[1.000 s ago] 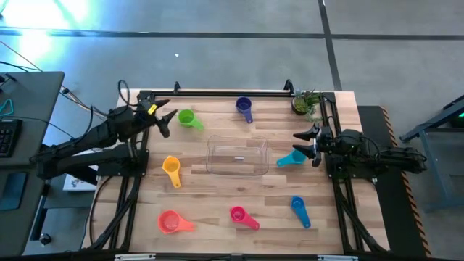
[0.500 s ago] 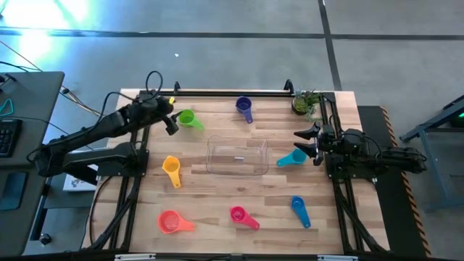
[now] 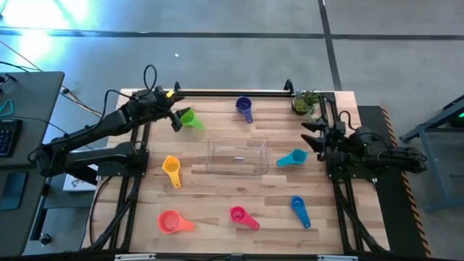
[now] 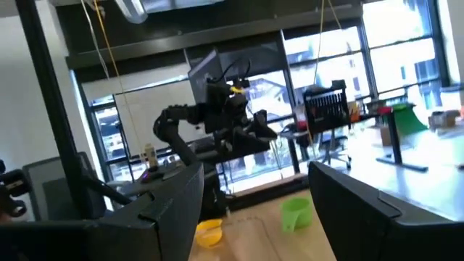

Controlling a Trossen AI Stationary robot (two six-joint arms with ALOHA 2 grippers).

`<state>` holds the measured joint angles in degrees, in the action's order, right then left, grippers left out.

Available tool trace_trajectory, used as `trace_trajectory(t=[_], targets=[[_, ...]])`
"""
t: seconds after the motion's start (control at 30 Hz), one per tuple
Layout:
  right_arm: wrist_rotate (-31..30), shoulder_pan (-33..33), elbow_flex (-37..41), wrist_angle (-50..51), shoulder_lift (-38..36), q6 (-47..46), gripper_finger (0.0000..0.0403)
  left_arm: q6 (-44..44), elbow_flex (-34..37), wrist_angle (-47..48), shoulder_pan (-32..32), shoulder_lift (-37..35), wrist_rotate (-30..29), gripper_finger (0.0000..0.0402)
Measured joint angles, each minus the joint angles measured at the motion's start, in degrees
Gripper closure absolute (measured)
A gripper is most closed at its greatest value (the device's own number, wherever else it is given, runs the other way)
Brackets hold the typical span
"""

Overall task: Nest measuring cups in basket
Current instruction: Move the light blue measuring cup to the center of the table

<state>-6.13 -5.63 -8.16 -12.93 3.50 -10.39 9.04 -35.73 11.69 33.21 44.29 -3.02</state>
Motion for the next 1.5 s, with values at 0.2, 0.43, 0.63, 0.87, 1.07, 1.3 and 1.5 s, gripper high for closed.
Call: trace_trajectory(t=[0.2, 0.43, 0.63, 0.87, 1.07, 1.3, 1.5], targets=[[-2.97, 0.00, -4.04, -0.02, 3.98, 2.33, 0.0160, -1.36, 0.00, -3.46, -3.49, 0.00, 0.01, 0.0169], [-3.02, 0.00, -11.87, 0.13, 14.28, 6.05, 0.0160, -1.49, 0.00, -5.13, -8.31, 0.00, -0.29, 0.0169], [-2.95, 0.00, -20.14, 0.27, 26.09, 8.98, 0.0160, -1.51, 0.00, -5.15, -12.06, 0.00, -0.40, 0.0169], [-2.97, 0.00, -30.68, 2.87, 38.88, 9.40, 0.0160, -1.63, 0.00, -5.02, -16.43, -2.10, -0.40, 0.0169], [-5.02, -0.05, -38.06, 3.67, 48.26, 10.92, 0.0160, -3.01, 0.00, -1.37, -19.00, -6.10, -0.53, 0.0169], [-4.94, -2.13, -44.99, 4.15, 57.35, 11.94, 0.0160, -4.37, 0.00, 0.97, -20.31, -9.49, -1.08, 0.0169], [-4.58, -3.96, -49.10, 5.18, 63.16, 11.94, 0.0160, -3.97, 0.02, 2.40, -20.33, -9.84, -2.45, 0.0169]])
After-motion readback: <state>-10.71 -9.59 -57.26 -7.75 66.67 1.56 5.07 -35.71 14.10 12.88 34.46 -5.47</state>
